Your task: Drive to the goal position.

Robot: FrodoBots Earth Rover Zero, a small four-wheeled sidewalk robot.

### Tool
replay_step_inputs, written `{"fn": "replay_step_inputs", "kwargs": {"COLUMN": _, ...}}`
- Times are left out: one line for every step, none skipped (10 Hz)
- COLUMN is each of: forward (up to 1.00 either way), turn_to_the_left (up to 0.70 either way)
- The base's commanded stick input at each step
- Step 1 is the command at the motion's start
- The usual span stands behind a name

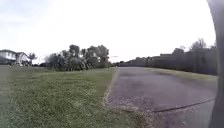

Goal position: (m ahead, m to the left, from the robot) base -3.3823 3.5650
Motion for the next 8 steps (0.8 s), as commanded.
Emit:
{"fn": "replay_step_inputs", "kwargs": {"forward": 0.0, "turn_to_the_left": 0.0}}
{"fn": "replay_step_inputs", "kwargs": {"forward": 0.0, "turn_to_the_left": 0.0}}
{"fn": "replay_step_inputs", "kwargs": {"forward": 0.04, "turn_to_the_left": 0.0}}
{"fn": "replay_step_inputs", "kwargs": {"forward": 0.01, "turn_to_the_left": 0.0}}
{"fn": "replay_step_inputs", "kwargs": {"forward": 0.0, "turn_to_the_left": 0.0}}
{"fn": "replay_step_inputs", "kwargs": {"forward": 0.04, "turn_to_the_left": 0.0}}
{"fn": "replay_step_inputs", "kwargs": {"forward": 0.01, "turn_to_the_left": 0.0}}
{"fn": "replay_step_inputs", "kwargs": {"forward": 0.02, "turn_to_the_left": 0.0}}
